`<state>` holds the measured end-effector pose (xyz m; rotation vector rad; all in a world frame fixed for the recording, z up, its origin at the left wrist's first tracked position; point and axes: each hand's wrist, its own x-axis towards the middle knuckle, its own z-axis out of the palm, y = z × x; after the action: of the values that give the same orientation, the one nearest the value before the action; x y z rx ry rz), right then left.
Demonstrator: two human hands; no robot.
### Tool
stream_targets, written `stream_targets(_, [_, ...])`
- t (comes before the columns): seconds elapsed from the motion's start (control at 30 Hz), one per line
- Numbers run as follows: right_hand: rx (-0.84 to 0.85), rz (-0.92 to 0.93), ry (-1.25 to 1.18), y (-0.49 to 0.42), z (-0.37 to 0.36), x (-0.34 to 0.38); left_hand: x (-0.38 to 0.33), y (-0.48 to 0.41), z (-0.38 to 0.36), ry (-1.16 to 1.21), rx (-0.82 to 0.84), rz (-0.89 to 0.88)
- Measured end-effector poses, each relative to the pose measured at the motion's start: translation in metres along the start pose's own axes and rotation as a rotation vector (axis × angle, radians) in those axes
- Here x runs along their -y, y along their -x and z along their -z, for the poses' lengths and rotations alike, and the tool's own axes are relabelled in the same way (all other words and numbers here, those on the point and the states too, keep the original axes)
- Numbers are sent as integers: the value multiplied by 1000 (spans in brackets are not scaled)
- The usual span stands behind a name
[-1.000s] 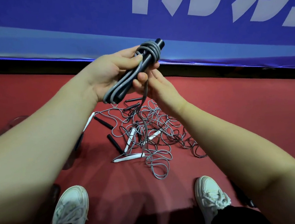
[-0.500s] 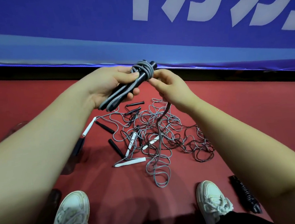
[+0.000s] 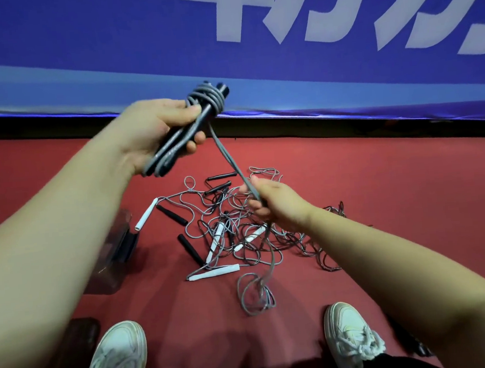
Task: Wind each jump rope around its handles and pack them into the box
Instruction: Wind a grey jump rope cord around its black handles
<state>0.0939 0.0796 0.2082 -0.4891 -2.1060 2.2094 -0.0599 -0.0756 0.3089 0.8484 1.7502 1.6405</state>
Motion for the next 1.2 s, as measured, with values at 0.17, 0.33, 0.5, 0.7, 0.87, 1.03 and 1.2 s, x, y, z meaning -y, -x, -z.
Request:
stream_targets(0.17, [-204,111,393,5,12,16,-3,8,-7,-15,-5,-31])
stream_targets(0.33, [-217,400,323,-2,-21,50,-10,16,-21,65,49,3])
stream_targets(0.5, [-379,474,461,-6,-40,55,-12,19,-18,74,36,-6])
stream_targets(0.7, [-533,484,1097,-7,-37,64,-13,19,-20,20,27,-55])
stream_targets(0.87, [-526,432,796,-22,-31,73,-33,14,-32,34,-9,-133])
stream_targets(1.03, [-600,337,754,-25,1,60,-66,12,-38,99,-47,-160])
stream_targets(1.2, [-575,213,466,-17,26,59,-82,16,-46,136,-76,-113])
